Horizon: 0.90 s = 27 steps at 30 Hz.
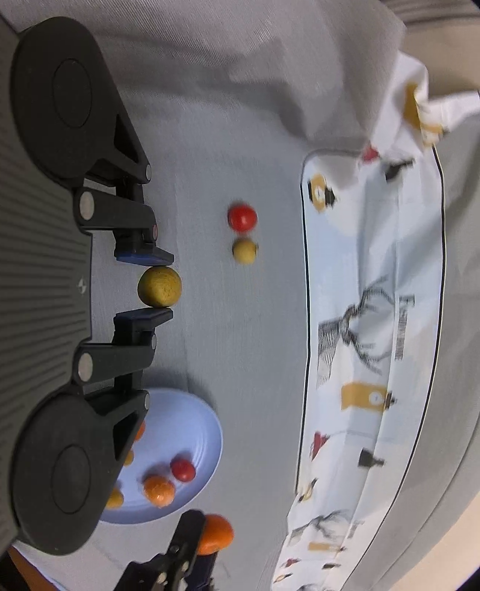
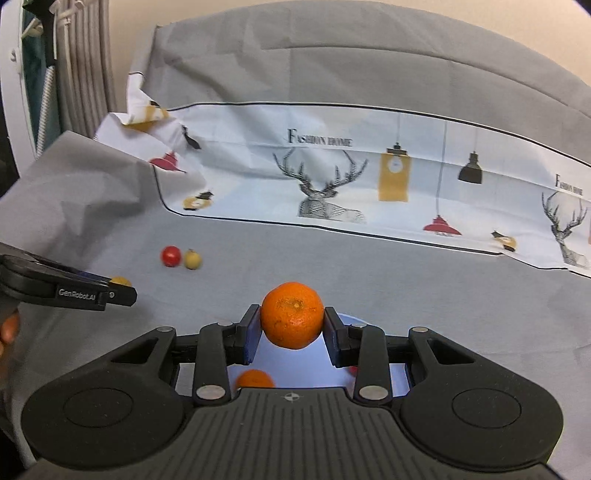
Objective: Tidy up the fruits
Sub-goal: 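Carry the yellow fruit and the orange over the blue plate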
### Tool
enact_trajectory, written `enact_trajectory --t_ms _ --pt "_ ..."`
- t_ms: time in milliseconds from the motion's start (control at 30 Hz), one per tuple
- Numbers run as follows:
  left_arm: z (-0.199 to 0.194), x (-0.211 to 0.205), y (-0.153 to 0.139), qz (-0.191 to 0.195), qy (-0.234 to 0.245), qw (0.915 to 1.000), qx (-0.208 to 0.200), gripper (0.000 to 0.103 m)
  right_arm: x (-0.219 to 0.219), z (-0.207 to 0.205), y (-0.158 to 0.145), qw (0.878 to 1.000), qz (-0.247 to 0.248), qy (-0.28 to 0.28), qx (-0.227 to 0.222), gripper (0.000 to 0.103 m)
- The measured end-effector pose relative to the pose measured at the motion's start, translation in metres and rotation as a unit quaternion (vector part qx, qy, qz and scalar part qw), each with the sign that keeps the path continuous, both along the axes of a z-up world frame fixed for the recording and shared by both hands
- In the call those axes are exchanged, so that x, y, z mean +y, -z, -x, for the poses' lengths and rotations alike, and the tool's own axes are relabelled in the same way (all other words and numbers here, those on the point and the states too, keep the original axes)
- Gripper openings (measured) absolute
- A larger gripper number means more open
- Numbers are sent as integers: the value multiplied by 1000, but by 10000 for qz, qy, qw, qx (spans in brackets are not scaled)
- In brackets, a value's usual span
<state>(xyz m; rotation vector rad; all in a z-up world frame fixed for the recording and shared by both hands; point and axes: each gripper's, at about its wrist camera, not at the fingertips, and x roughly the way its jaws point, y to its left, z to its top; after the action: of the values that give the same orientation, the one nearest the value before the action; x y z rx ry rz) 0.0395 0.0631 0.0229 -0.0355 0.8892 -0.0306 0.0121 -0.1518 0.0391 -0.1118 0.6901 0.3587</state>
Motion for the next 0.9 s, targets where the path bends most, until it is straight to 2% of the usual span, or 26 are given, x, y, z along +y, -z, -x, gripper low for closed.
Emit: enact_trajectory --t_ms 233,467,700,900 --pt "-5 -16 6 -29 223 9997 -15 26 -25 -3 6 9996 161 230 41 37" --pt "-9 -18 6 223 241 9994 -127 26 -47 -8 9 9985 92 525 78 37" --pt "-9 -31 1 326 609 9969 -389 26 -54 -9 10 9977 69 669 103 37" --pt "-5 -40 0 598 959 9927 -429 26 -54 -11 12 9973 124 712 154 37"
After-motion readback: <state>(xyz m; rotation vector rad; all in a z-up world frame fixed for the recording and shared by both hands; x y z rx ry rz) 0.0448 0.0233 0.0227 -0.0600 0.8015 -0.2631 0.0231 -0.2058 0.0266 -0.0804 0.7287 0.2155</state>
